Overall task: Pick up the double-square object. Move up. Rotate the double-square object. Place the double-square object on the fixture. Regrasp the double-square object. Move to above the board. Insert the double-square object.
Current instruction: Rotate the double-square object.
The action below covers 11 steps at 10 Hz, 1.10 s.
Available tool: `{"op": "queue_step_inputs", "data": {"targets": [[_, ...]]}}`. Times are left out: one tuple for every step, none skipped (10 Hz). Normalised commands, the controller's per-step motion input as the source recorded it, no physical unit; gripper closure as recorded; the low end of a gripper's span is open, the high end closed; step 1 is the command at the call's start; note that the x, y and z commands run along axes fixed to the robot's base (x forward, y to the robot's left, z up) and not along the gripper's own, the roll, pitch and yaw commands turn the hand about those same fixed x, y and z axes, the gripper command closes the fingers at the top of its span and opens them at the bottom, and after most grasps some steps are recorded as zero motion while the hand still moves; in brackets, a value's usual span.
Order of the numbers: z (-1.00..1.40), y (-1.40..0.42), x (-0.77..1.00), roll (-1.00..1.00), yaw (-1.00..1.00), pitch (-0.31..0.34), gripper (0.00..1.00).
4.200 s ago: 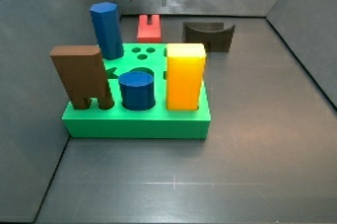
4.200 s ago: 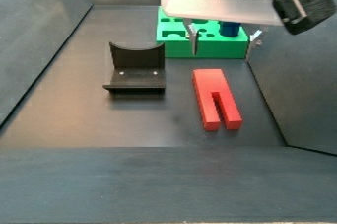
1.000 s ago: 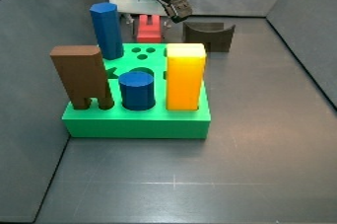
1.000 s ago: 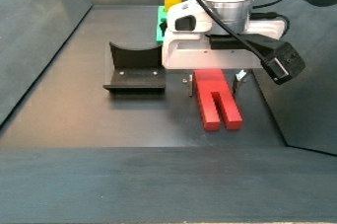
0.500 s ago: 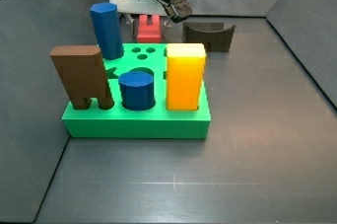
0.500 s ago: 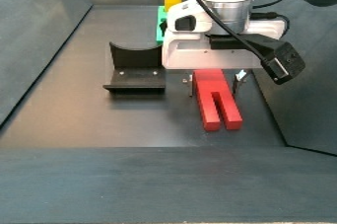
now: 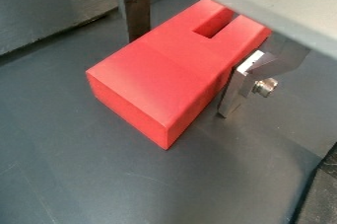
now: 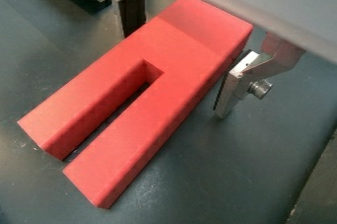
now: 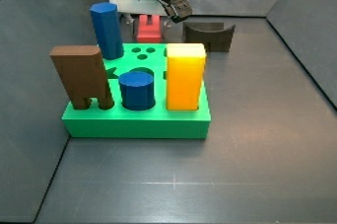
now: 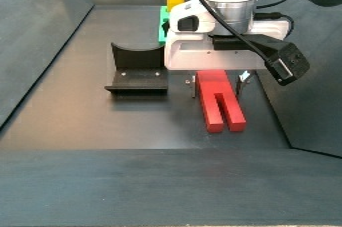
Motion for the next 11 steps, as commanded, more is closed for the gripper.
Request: {"op": "queue_step_inputs", "data": {"targets": [[-0.17, 0.02, 0.02, -0.17, 0.0, -0.058, 0.0], [-0.17, 0.02, 0.02, -0.17, 0.0, -0.058, 0.0], [-0.17, 0.02, 0.02, -0.17, 0.0, -0.058, 0.0], [-0.17, 0.02, 0.02, -0.17, 0.0, -0.058, 0.0], [-0.17, 0.02, 0.02, -0.17, 0.0, -0.058, 0.0], [-0.17, 0.02, 0.02, -0.17, 0.0, -0.058, 0.0], [-0.17, 0.02, 0.02, -0.17, 0.0, -0.058, 0.0], [-0.17, 0.02, 0.02, -0.17, 0.0, -0.058, 0.0], [-0.17, 0.02, 0.02, -0.17, 0.0, -0.058, 0.0], [-0.17, 0.02, 0.02, -0.17, 0.0, -0.058, 0.0], [-0.17, 0.02, 0.02, -0.17, 0.0, -0.058, 0.0]]}}
